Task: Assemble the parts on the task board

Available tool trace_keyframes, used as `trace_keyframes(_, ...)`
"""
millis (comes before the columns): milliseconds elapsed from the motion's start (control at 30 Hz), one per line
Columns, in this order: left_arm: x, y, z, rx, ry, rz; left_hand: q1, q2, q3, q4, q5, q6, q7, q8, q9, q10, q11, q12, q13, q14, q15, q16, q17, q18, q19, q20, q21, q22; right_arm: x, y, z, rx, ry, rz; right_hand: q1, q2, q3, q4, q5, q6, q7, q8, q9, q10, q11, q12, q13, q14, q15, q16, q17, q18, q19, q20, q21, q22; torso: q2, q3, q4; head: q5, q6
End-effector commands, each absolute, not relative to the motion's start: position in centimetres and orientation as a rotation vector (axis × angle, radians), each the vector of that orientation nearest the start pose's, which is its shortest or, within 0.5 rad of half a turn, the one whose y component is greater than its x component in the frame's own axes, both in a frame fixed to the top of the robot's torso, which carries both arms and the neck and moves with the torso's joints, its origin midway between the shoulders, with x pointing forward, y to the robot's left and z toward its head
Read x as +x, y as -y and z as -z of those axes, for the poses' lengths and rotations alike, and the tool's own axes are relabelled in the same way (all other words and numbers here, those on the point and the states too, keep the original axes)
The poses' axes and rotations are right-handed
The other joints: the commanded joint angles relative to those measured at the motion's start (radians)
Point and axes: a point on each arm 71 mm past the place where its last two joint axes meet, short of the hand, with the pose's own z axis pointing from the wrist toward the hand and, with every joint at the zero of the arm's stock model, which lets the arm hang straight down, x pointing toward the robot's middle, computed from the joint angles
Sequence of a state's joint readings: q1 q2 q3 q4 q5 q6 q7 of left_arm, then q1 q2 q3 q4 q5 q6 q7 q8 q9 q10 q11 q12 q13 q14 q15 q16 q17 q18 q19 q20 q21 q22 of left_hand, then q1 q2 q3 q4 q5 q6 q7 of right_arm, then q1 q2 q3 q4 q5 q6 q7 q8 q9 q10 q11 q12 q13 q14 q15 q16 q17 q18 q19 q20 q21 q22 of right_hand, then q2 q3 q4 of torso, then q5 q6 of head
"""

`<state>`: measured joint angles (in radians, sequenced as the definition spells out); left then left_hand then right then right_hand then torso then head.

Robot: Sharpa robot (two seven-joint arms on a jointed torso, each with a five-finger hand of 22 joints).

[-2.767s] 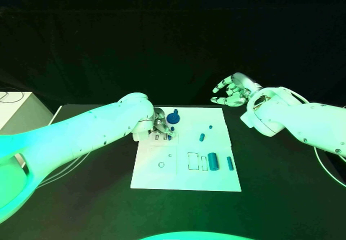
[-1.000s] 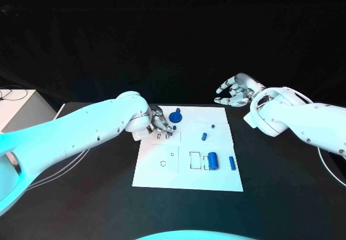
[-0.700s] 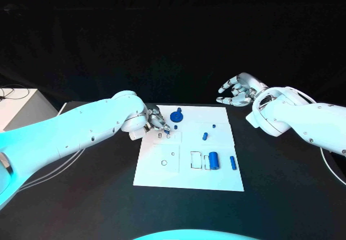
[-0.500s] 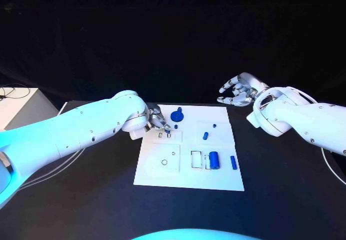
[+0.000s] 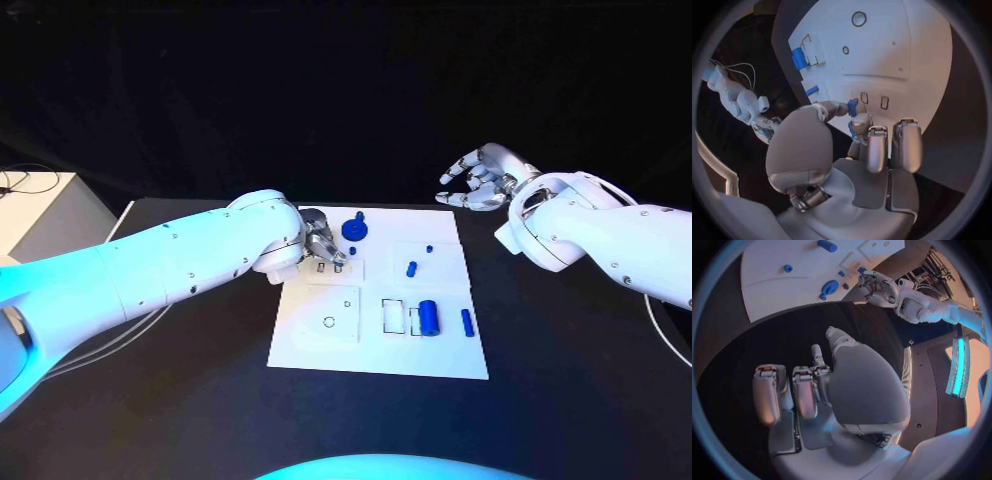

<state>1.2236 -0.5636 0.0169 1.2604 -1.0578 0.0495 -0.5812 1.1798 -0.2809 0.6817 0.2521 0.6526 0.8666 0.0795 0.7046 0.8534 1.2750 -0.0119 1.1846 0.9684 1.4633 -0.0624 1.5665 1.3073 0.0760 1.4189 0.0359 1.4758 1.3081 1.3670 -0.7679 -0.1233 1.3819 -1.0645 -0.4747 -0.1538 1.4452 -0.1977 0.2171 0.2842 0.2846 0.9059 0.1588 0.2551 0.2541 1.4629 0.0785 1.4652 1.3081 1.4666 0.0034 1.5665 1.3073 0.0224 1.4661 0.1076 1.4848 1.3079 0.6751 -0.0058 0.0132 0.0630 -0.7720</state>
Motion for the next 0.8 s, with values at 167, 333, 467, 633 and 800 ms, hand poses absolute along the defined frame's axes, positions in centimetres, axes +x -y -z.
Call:
trace_keyframes(167, 53.2, -14.8, 20.8, -0.272, -2.163, 0.413, -0.001, 0.01, 0.221, -0.229, 0.003, 0.018, -0.011, -0.002, 0.002, 0.006, 0.002, 0.004, 0.002, 0.108, -0.007, 0.004, 0.263, -0.019, 0.005, 0.001, 0.006, 0.006, 53.4, 21.8, 13.5, 0.256, -1.564, -0.661, -0.007, -0.003, 0.003, 0.0, 0.002, -0.005, 0.003, 0.004, 0.001, -0.001, -0.001, -0.004, 0.168, 0.104, -0.002, 0.004, 0.263, 0.003, 0.068, -0.007, -0.005, 0.184, 0.001, 0.0001, -0.0001, 0.001, -0.005)
trace_keyframes(333, 53.1, -14.7, 21.1, -0.262, -2.176, 0.409, -0.001, 0.009, 0.221, -0.23, 0.004, 0.019, -0.011, -0.002, 0.003, 0.007, 0.001, 0.004, 0.002, 0.108, -0.007, 0.004, 0.263, -0.019, 0.005, 0.0, 0.006, 0.006, 53.4, 21.8, 13.5, 0.255, -1.564, -0.661, -0.007, -0.003, 0.003, 0.0, 0.002, -0.005, 0.003, 0.004, 0.001, -0.001, -0.001, -0.004, 0.168, 0.104, -0.002, 0.004, 0.263, 0.003, 0.068, -0.007, -0.005, 0.184, 0.001, 0.0001, -0.0006, 0.002, -0.007)
trace_keyframes(467, 53.0, -14.6, 21.4, -0.26, -2.2, 0.404, -0.001, 0.009, 0.221, -0.23, 0.004, 0.019, -0.011, -0.002, 0.003, 0.007, 0.001, 0.004, 0.002, 0.108, -0.007, 0.004, 0.263, -0.019, 0.005, 0.0, 0.006, 0.006, 53.4, 21.8, 13.5, 0.254, -1.565, -0.661, -0.008, -0.004, 0.005, 0.0, 0.003, -0.007, 0.003, 0.003, 0.001, -0.001, -0.001, -0.004, 0.168, 0.104, -0.002, 0.004, 0.263, 0.003, 0.068, -0.007, -0.005, 0.184, 0.001, 0.0007, -0.0014, 0.002, -0.013)
trace_keyframes(633, 53.0, -14.9, 21.6, -0.268, -2.218, 0.394, -0.001, 0.009, 0.222, -0.231, 0.005, 0.02, -0.011, -0.002, 0.004, 0.006, 0.001, 0.003, -0.001, 0.108, -0.008, 0.004, 0.263, -0.02, 0.006, 0.0, 0.007, 0.008, 53.4, 21.8, 13.5, 0.253, -1.566, -0.66, -0.008, -0.004, 0.005, 0.0, 0.003, -0.007, 0.003, 0.003, 0.001, -0.001, -0.001, -0.004, 0.168, 0.104, -0.002, 0.004, 0.263, 0.003, 0.068, -0.007, -0.005, 0.184, 0.0, 0.0009, 0.0003, -0.001, -0.015)
trace_keyframes(800, 53.0, -15.1, 21.8, -0.27, -2.232, 0.382, -0.001, 0.009, 0.222, -0.231, 0.005, 0.02, -0.011, -0.002, 0.004, 0.006, 0.001, 0.003, -0.001, 0.108, -0.008, 0.004, 0.263, -0.02, 0.006, 0.0, 0.007, 0.008, 53.4, 21.8, 13.6, 0.252, -1.57, -0.659, -0.008, -0.004, 0.005, 0.0, 0.003, -0.007, 0.003, 0.003, 0.001, -0.001, -0.001, -0.004, 0.168, 0.104, -0.002, 0.004, 0.263, 0.003, 0.068, -0.007, -0.005, 0.184, 0.0, 0.0009, 0.0, 0.001, -0.018)
